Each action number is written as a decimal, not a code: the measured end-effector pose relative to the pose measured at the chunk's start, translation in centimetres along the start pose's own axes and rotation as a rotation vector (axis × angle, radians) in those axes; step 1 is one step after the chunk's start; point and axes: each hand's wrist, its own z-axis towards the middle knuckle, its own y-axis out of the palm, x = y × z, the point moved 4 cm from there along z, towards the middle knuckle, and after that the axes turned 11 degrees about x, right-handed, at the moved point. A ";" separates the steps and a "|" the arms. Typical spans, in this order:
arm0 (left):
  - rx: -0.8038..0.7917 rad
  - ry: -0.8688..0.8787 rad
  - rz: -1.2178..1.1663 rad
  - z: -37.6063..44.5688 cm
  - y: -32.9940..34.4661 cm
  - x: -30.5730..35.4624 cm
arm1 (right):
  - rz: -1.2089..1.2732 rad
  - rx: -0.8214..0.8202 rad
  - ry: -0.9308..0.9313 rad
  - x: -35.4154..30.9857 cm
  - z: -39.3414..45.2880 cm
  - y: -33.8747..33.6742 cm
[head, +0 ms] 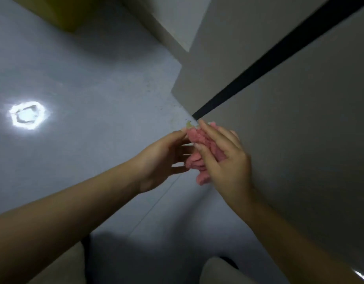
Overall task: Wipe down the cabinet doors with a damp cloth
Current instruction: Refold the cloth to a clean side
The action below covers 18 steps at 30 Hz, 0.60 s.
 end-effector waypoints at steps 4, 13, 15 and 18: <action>0.105 -0.054 -0.141 -6.8 -4.7 4.3 | -0.026 -0.088 -0.012 -9.0 1.8 3.5; 0.275 -0.076 -0.270 -20.4 -15.1 17.8 | 0.132 -0.204 0.241 -28.6 9.7 9.8; 0.287 -0.041 -0.250 -22.0 -16.7 21.4 | 0.166 -0.172 0.260 -31.9 12.1 11.0; 0.300 -0.011 -0.248 -23.2 -18.1 25.7 | 0.208 -0.147 0.286 -35.6 15.6 12.5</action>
